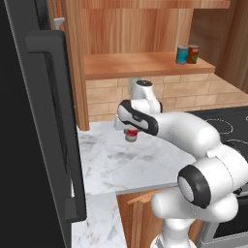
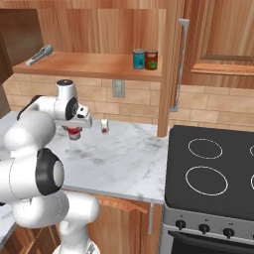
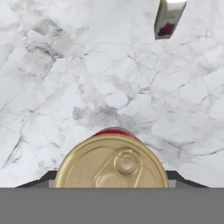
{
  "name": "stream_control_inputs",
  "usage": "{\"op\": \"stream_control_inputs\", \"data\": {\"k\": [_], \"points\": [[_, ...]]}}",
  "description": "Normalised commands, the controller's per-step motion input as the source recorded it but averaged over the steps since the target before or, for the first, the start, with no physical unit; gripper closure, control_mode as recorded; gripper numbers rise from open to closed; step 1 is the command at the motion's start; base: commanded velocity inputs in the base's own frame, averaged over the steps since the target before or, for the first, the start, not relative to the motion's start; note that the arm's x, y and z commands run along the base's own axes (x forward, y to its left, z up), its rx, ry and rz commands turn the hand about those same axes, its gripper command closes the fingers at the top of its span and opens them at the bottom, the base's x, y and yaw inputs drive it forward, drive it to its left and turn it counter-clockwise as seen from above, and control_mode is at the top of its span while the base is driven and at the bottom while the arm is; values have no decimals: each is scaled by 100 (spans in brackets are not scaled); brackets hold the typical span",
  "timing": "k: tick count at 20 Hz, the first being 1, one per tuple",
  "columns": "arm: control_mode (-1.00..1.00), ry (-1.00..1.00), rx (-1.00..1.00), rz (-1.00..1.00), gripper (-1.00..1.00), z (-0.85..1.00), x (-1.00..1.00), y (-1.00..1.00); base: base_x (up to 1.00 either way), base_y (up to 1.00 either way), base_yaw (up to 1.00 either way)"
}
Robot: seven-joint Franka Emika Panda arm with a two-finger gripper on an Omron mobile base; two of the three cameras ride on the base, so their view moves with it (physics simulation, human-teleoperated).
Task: Pick the cans from the counter and place them in their designated side in the cabinet.
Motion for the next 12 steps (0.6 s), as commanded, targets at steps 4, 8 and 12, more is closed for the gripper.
{"op": "stream_control_inputs", "data": {"k": [4,8,12], "points": [[-100,0,0,-2,100,46,-9,-7,0,0,0],[-100,0,0,-2,100,39,-14,-13,0,0,0],[-100,0,0,-3,100,33,-28,-21,0,0,0]]}}
